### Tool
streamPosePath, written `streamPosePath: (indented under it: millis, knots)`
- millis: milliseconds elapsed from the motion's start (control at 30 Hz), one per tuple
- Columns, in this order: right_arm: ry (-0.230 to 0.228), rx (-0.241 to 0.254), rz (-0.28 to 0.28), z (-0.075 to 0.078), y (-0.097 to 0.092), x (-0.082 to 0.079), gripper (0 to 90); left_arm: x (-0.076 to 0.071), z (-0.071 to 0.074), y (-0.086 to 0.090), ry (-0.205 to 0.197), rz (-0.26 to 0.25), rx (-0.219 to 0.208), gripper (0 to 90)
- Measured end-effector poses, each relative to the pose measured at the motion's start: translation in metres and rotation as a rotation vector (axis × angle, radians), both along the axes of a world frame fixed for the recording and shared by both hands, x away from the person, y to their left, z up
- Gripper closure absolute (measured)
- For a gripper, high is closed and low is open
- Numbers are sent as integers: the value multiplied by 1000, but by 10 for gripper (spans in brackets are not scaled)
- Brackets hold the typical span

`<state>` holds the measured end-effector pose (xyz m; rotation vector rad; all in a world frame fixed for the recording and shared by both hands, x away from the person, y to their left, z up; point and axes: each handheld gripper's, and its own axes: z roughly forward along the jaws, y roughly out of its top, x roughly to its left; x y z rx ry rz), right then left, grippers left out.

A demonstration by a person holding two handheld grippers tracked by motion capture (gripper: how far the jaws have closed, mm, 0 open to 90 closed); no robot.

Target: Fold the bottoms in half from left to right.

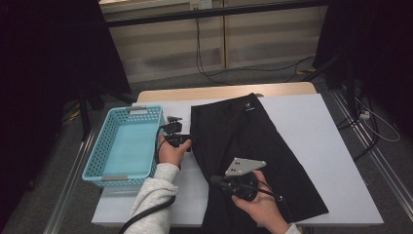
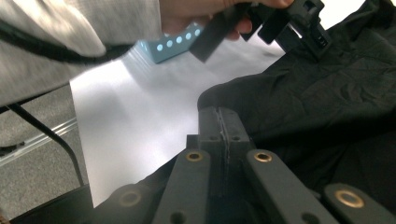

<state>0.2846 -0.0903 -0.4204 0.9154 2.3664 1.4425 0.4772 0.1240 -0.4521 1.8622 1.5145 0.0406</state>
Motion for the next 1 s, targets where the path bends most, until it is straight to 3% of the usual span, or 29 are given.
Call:
streamPosePath:
  millis: [67, 100, 200, 267, 600, 733, 1000]
  knots:
    - [-5, 1, 3, 1, -1, -1, 896, 1, -1, -4, 6, 3, -12, 588]
    - [-4, 3, 3, 1, 0, -1, 897, 3, -2, -6, 17, -3, -33, 672]
    - [-6, 7, 4, 2, 1, -1, 896, 7, -5, -10, 24, 7, -44, 817]
    - [-7, 8, 4, 2, 1, 0, 896, 10, -2, -10, 8, 2, -27, 880]
    - [9, 39, -3, 5, 2, 14, 897, 29, 35, 13, -32, 45, -16, 889]
    - [18, 51, 16, 9, 12, 22, 900, 32, 41, 27, -27, 84, -4, 889]
    - [24, 44, 43, 10, 26, 27, 900, 29, 43, 41, -18, 82, 8, 887]
